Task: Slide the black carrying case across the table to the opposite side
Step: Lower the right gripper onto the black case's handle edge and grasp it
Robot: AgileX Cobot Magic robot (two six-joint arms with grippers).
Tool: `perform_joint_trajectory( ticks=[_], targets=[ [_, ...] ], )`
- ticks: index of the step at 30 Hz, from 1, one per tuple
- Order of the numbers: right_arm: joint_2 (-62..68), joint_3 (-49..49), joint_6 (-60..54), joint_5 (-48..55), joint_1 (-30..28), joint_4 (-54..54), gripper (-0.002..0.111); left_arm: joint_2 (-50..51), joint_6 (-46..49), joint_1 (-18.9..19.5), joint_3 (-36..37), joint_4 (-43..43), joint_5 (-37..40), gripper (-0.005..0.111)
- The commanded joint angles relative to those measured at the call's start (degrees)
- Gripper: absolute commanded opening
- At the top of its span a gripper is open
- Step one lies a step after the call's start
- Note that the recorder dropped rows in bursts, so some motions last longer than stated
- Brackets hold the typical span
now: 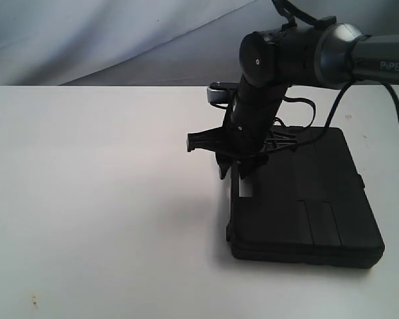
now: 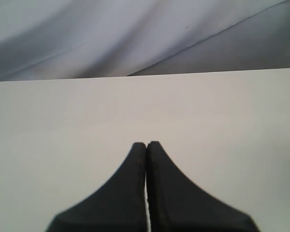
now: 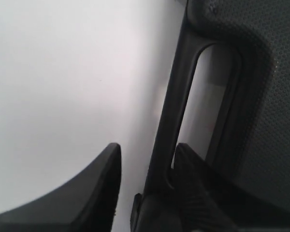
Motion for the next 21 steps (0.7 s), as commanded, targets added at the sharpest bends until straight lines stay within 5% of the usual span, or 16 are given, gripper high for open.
perform_joint_trajectory(
  ticks=[1,21],
  targets=[
    [0.3,-0.5,1.7,-0.9,-0.4,-2.7,0.036,-0.4,-0.2,0.1,0.3,0.0,-0.8,0.000],
    [6.5,-0.5,4.5,-4.8,-0.4,-3.9,0.036,-0.4,-0.2,0.1,0.3,0.0,-0.8,0.000]
  ],
)
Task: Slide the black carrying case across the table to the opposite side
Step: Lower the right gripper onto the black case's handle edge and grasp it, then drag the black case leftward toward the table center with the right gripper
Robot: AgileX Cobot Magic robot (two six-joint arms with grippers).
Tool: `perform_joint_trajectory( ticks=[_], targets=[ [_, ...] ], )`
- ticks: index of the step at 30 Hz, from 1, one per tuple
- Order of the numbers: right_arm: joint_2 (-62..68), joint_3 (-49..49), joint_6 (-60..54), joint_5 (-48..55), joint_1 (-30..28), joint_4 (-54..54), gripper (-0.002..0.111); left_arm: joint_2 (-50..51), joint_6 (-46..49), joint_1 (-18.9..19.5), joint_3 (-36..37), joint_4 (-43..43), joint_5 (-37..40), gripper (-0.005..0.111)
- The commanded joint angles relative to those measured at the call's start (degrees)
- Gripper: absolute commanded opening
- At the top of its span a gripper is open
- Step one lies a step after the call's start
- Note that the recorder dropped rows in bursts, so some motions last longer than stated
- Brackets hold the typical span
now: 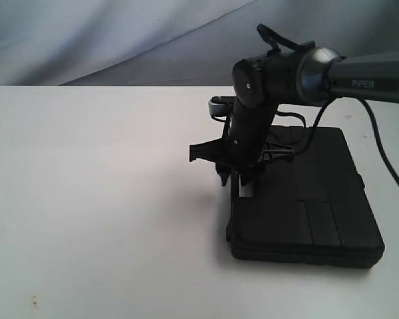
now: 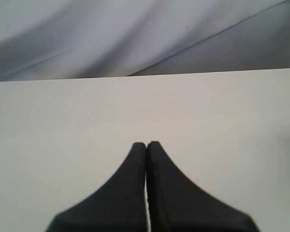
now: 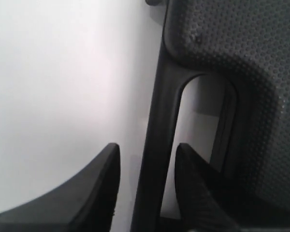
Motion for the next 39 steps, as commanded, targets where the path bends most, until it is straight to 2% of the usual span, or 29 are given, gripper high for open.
perform_joint_trajectory(
  ticks=[1,5,13,20,29,33,39],
  targets=[
    [1.2,-0.3,0.1,-0.1,-0.4,0.0,0.036,-0.4,-0.2,0.1,0.3,0.0,-0.8,0.000],
    [1.4,-0.3,0.2,-0.7,-0.4,0.0,0.032,-0.4,-0.2,0.1,0.3,0.0,-0.8,0.000],
    [1.4,-0.3,0.2,-2.4,-0.3,0.2,0.000,-0.4,-0.2,0.1,0.3,0.0,-0.8,0.000],
    [1.4,-0.3,-0.1,-6.3,0.6,6.4,0.000,-0.4,-0.2,0.1,0.3,0.0,-0.8,0.000],
    [1.4,-0.3,-0.6,-9.1,2.5,7.7,0.000,-0.4,-0.2,0.1,0.3,0.0,-0.8,0.000],
    [4.1,-6.0,-0.6,-4.4,3.8,7.5,0.000,-0.4,-0.2,0.1,0.3,0.0,-0.8,0.000],
    [7.2,-11.3,0.6,-3.2,5.8,7.5,0.000,-0.4,-0.2,0.1,0.3,0.0,-0.8,0.000]
  ],
)
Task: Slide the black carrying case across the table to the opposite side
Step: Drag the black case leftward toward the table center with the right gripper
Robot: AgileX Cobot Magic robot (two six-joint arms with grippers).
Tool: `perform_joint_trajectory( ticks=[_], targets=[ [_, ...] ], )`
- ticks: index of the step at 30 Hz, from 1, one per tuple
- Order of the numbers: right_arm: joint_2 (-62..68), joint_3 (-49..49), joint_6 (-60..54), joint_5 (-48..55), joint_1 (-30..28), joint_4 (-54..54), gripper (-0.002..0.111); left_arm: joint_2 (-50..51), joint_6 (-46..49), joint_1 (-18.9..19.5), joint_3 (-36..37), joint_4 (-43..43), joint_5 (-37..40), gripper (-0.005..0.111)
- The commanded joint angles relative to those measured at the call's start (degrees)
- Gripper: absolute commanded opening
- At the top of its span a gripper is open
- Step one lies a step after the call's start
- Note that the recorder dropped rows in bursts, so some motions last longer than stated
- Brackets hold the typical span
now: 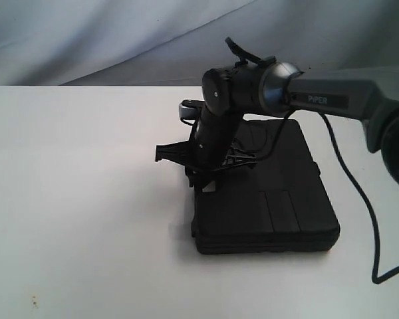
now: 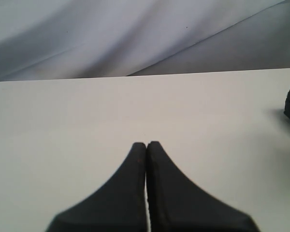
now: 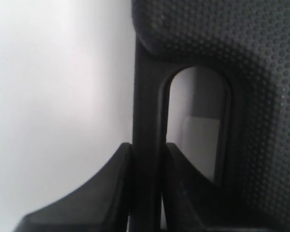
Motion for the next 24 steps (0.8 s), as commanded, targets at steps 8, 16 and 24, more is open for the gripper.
perform_joint_trajectory(
  ticks=[8,16,24],
  targets=[
    [2.7,-6.3,4.5,-2.1,3.2,0.1,0.000,-0.4,-0.2,0.1,0.3,0.0,-0.8,0.000],
    [2.7,-6.7,10.2,-3.7,3.8,-2.7,0.000,-0.4,-0.2,0.1,0.3,0.0,-0.8,0.000],
    [2.7,-6.9,12.2,-5.2,3.8,-3.6,0.000,-0.4,-0.2,0.1,0.3,0.0,-0.8,0.000]
  ],
)
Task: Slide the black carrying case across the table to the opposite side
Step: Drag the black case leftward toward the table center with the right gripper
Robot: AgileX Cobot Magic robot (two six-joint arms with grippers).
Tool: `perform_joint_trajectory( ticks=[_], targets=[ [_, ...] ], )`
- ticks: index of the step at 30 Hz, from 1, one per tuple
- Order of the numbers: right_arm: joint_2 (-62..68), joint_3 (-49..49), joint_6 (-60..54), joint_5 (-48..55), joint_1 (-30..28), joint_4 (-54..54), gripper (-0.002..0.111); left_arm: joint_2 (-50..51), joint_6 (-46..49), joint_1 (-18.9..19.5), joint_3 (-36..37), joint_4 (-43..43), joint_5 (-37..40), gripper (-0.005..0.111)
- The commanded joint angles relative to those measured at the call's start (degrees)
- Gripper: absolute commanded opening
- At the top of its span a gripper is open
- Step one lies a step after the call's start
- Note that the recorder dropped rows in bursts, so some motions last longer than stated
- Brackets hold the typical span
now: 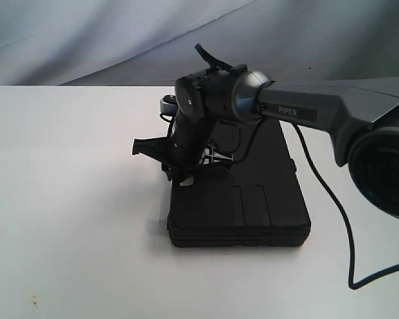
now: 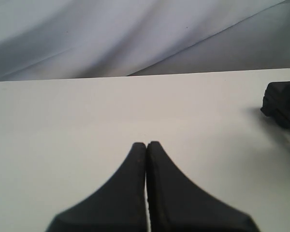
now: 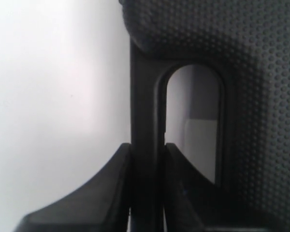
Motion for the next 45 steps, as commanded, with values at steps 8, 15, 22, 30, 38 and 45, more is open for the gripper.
perform_joint_trajectory(
  ticks=[8,15,22,30,38,45],
  targets=[
    [-0.6,-0.7,1.9,-3.4,0.5,-0.3,0.000,-0.4,-0.2,0.1,0.3,0.0,-0.8,0.000],
    [0.5,-0.7,1.6,-3.3,0.9,-0.3,0.000,-0.4,-0.2,0.1,0.3,0.0,-0.8,0.000],
    [0.5,-0.7,0.9,-4.1,0.9,-0.3,0.000,-0.4,-0.2,0.1,0.3,0.0,-0.8,0.000],
    [0.5,-0.7,-0.4,-5.2,0.9,-0.3,0.005,-0.4,-0.2,0.1,0.3,0.0,-0.8,0.000],
    [0.5,-0.7,-0.1,-4.3,0.9,-0.1,0.027,-0.4,-0.2,0.1,0.3,0.0,-0.8,0.000],
    [0.3,-0.7,0.4,-3.3,0.9,-1.5,0.027,-0.4,-0.2,0.1,0.3,0.0,-0.8,0.000]
  ],
)
